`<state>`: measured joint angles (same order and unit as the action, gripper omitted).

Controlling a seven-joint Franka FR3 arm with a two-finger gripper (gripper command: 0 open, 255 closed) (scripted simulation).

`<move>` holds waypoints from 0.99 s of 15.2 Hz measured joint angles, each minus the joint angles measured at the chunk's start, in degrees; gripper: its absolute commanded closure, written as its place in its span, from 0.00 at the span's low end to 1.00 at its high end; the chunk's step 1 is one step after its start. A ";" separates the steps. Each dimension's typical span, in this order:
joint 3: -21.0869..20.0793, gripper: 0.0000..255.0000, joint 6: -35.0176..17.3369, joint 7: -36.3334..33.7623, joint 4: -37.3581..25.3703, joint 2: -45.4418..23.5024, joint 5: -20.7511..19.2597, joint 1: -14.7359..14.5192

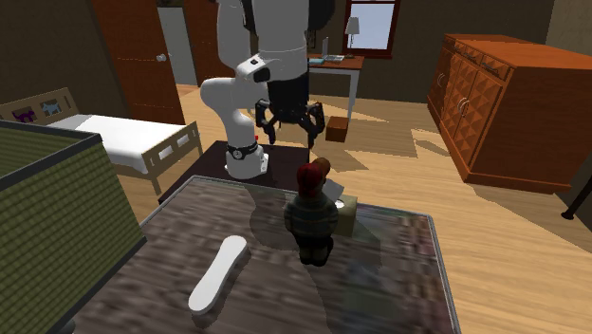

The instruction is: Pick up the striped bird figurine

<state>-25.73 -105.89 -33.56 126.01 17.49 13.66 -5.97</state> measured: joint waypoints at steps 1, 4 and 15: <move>-1.17 0.00 -0.81 -1.59 -1.22 -2.04 -0.47 -0.16; -4.09 0.00 -2.39 -6.13 -5.13 -7.78 -2.46 -0.70; -6.14 1.00 -8.76 -9.49 -4.65 -14.28 -5.17 -1.28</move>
<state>-31.87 -114.65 -43.06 121.36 3.21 8.50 -7.24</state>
